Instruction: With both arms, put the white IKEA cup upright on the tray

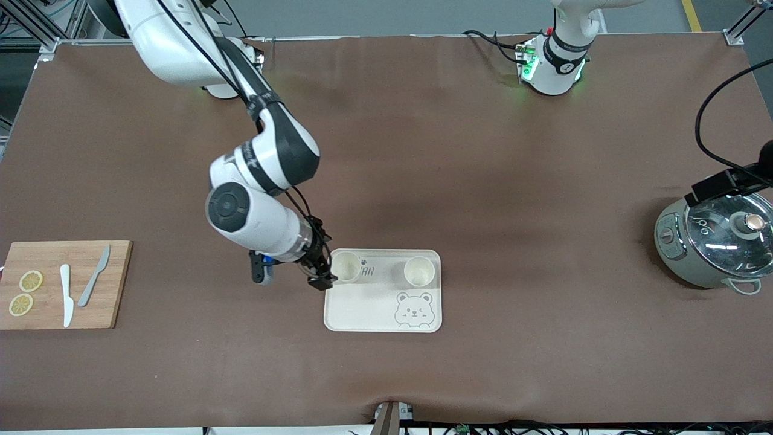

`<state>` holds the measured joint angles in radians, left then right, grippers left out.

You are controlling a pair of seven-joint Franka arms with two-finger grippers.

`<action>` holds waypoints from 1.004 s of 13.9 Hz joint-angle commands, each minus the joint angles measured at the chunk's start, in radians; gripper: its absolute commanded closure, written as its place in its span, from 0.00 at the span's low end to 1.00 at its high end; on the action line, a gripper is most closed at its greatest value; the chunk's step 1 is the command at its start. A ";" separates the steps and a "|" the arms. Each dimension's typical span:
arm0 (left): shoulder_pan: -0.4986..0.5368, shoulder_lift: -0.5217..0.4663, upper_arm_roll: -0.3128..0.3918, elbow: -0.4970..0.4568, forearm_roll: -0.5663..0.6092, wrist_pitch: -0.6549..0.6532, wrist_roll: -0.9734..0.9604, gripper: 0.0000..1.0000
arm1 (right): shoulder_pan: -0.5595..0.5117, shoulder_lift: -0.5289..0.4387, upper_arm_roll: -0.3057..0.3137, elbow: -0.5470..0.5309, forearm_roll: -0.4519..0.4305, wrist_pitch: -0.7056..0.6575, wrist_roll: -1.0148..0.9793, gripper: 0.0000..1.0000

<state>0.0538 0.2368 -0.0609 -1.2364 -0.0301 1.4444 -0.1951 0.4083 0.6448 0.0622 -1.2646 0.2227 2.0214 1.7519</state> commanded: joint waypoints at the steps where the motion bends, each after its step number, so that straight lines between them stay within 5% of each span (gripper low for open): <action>1: 0.009 -0.051 -0.014 -0.035 0.016 -0.019 0.019 0.00 | -0.032 -0.081 -0.001 -0.018 0.003 -0.100 -0.087 0.00; 4: -0.055 -0.135 0.012 -0.133 0.027 -0.018 0.017 0.00 | -0.103 -0.170 -0.001 -0.039 0.004 -0.251 -0.254 0.00; 10: -0.103 -0.326 0.047 -0.400 0.029 0.065 0.016 0.00 | -0.189 -0.439 -0.002 -0.355 -0.028 -0.247 -0.636 0.00; 14: -0.095 -0.344 0.041 -0.408 0.030 0.060 0.017 0.00 | -0.247 -0.539 -0.002 -0.417 -0.092 -0.312 -0.921 0.00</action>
<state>-0.0325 -0.0785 -0.0256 -1.6140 -0.0267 1.4812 -0.1909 0.2031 0.1858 0.0475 -1.6086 0.1506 1.7299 0.9452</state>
